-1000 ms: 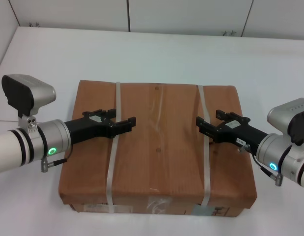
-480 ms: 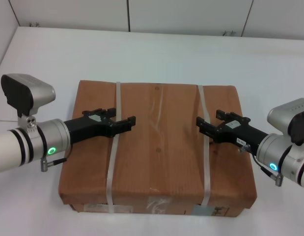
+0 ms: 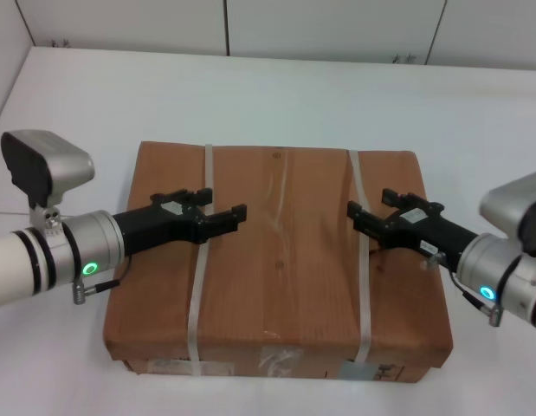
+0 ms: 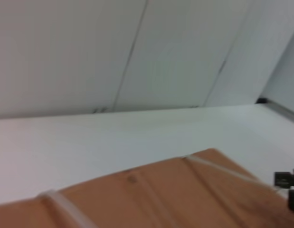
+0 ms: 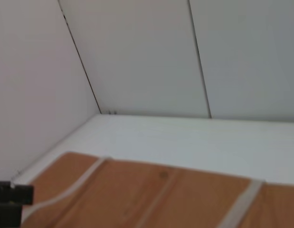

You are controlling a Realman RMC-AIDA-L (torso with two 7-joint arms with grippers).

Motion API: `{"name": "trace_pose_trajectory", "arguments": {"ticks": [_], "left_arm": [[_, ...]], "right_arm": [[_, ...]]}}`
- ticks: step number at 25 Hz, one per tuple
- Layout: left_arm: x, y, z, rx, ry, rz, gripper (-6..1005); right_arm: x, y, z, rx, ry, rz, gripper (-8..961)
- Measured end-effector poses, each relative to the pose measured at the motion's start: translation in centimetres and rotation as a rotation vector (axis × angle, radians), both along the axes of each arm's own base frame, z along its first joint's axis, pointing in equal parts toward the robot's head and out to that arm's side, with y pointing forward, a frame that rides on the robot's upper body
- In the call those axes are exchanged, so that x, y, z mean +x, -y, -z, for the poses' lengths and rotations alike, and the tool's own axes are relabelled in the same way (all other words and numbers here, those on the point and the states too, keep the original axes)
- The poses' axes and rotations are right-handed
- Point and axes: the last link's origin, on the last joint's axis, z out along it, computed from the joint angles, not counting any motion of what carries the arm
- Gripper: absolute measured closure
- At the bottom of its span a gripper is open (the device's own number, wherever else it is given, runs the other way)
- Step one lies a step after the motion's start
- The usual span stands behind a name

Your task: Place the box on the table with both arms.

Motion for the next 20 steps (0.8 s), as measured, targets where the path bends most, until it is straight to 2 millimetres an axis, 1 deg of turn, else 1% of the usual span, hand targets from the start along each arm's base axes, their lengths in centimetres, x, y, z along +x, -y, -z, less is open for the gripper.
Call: {"name": "trace_pose_trajectory", "arguments": {"ticks": [2, 5, 6, 8, 10, 15, 18, 20], "left_arm": [[0.6, 0.4, -0.6, 0.011, 0.035, 0.057, 251], [1.4, 1.3, -1.8, 0.034, 0.085, 0.160, 251], [2.0, 2.0, -2.6, 0.034, 0.118, 0.242, 252], [2.3, 2.3, -2.9, 0.029, 0.132, 0.276, 252], [2.9, 2.9, -3.7, 0.009, 0.162, 0.355, 252], [3.7, 4.3, -5.2, -0.075, 0.198, 0.508, 252], [3.9, 4.9, -5.5, -0.127, 0.200, 0.563, 252], [4.1, 5.1, -5.5, -0.147, 0.200, 0.582, 252]], "right_arm": [[0.1, 0.3, -0.7, 0.018, -0.027, -0.029, 224], [0.0, 0.5, -2.3, 0.056, -0.074, -0.105, 224], [-0.1, 0.6, -2.8, 0.064, -0.090, -0.139, 224], [-0.4, 1.0, -4.0, 0.068, -0.111, -0.222, 224], [-0.9, 1.7, -4.8, 0.044, -0.129, -0.315, 224], [-3.1, 2.9, -5.8, -0.087, -0.155, -0.557, 224], [-4.0, 3.2, -6.3, -0.157, -0.168, -0.644, 224], [-4.3, 3.3, -6.4, -0.175, -0.177, -0.667, 224]]}}
